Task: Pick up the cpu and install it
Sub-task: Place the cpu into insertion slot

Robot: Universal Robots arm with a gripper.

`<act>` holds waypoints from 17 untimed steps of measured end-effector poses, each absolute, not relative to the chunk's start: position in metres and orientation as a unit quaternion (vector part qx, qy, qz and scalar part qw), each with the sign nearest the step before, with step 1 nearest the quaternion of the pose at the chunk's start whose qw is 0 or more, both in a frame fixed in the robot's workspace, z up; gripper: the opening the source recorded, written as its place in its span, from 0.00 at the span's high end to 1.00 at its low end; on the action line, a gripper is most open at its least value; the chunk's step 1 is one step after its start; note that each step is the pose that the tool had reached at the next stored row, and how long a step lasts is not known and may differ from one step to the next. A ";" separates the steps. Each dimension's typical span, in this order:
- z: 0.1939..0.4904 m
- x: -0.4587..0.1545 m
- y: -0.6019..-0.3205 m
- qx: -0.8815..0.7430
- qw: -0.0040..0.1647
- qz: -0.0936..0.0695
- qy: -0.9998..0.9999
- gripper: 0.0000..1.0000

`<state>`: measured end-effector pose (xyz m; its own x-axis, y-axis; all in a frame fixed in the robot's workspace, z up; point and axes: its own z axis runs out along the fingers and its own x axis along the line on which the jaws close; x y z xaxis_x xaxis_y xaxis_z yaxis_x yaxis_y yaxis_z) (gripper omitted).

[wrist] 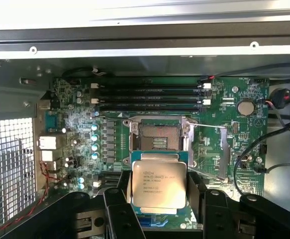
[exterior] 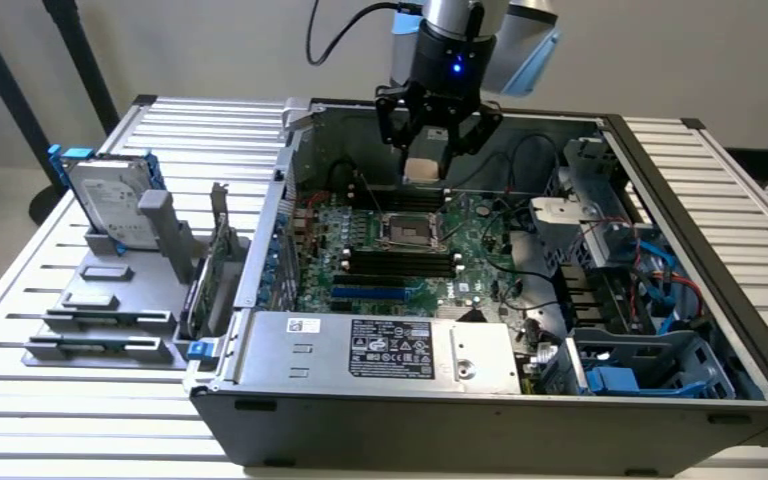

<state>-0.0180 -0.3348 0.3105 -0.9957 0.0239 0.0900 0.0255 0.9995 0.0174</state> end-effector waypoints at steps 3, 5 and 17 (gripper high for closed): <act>0.310 -0.018 -0.335 -0.012 0.046 -0.009 -0.999 0.45; 0.310 -0.018 -0.335 -0.012 0.046 -0.008 -0.999 0.45; 0.306 -0.025 -0.335 -0.050 0.046 -0.010 -0.998 0.45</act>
